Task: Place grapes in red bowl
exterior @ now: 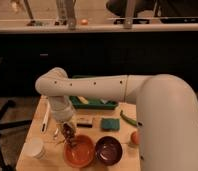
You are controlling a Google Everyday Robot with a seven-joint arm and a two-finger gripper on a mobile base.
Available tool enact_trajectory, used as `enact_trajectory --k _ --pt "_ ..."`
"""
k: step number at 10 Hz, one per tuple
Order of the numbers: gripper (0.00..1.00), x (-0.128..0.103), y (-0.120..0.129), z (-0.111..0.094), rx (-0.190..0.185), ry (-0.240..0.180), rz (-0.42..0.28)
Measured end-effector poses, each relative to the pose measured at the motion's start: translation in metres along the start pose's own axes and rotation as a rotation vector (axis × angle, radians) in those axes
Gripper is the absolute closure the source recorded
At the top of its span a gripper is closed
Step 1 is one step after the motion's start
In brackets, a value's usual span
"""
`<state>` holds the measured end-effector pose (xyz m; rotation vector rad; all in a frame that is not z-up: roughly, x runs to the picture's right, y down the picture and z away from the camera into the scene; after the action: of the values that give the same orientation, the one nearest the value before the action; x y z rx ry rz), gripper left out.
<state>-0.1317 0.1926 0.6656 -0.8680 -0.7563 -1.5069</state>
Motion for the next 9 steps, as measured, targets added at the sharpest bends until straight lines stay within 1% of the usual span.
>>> enact_trajectory --k 2,4,9 --pt "1.0 -0.004 0.007 0.013 0.015 -0.021 0.018" --pt "1.0 -0.006 0.011 0.024 0.033 -0.033 0.028" --pt "1.0 -0.009 0.015 0.052 0.069 -0.078 0.038"
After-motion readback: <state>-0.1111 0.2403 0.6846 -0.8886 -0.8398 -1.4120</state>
